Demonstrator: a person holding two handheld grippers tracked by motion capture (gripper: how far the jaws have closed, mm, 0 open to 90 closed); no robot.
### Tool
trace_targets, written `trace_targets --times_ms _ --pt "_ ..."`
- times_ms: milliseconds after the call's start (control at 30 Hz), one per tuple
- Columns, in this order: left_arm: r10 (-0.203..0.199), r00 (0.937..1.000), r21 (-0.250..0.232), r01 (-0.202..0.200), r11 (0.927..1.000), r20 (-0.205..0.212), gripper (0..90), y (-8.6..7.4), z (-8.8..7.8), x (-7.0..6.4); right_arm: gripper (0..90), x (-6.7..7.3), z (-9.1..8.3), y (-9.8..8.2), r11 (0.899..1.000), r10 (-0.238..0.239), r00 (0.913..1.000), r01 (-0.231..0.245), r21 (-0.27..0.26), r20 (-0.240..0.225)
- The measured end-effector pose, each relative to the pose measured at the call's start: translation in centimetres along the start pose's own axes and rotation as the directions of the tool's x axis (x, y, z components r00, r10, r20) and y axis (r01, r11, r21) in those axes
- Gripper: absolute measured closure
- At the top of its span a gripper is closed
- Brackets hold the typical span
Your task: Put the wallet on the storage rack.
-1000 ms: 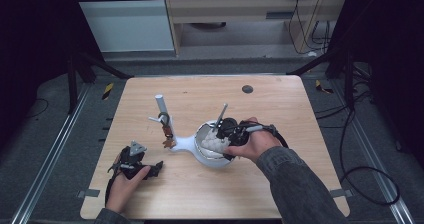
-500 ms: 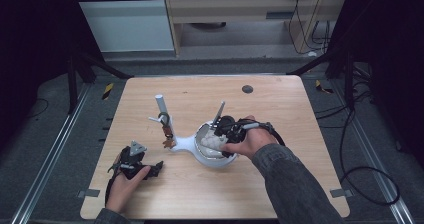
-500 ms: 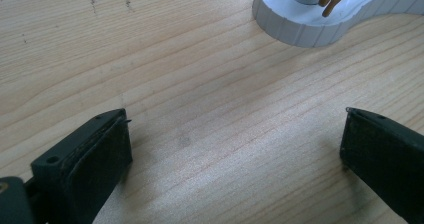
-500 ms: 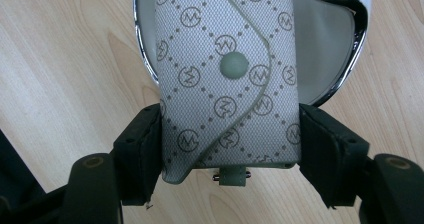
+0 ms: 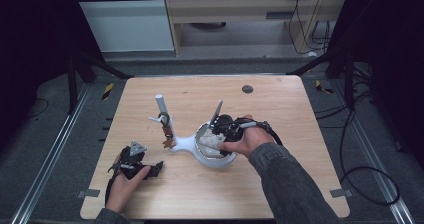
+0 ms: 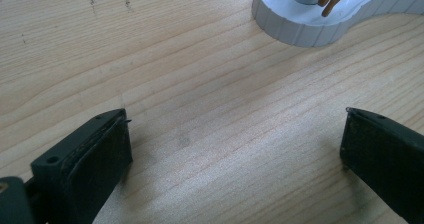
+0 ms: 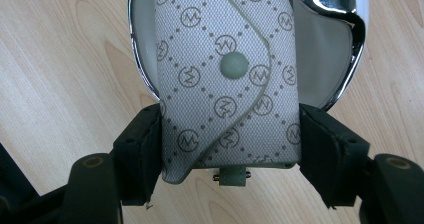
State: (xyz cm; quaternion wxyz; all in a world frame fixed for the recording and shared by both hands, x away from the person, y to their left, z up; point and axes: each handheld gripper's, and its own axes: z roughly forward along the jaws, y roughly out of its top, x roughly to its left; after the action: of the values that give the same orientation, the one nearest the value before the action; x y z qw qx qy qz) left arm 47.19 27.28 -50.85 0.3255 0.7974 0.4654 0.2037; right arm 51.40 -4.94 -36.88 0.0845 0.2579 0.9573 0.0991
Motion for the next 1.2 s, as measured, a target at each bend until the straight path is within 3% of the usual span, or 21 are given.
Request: trace_targets --times_ms 1200 --pt "0.002 1.0000 -0.002 -0.002 1.0000 0.003 0.0 0.0 0.0 0.0 31.5 -0.3 1.0 1.1 1.000 0.000 0.9999 0.000 0.014 0.015"
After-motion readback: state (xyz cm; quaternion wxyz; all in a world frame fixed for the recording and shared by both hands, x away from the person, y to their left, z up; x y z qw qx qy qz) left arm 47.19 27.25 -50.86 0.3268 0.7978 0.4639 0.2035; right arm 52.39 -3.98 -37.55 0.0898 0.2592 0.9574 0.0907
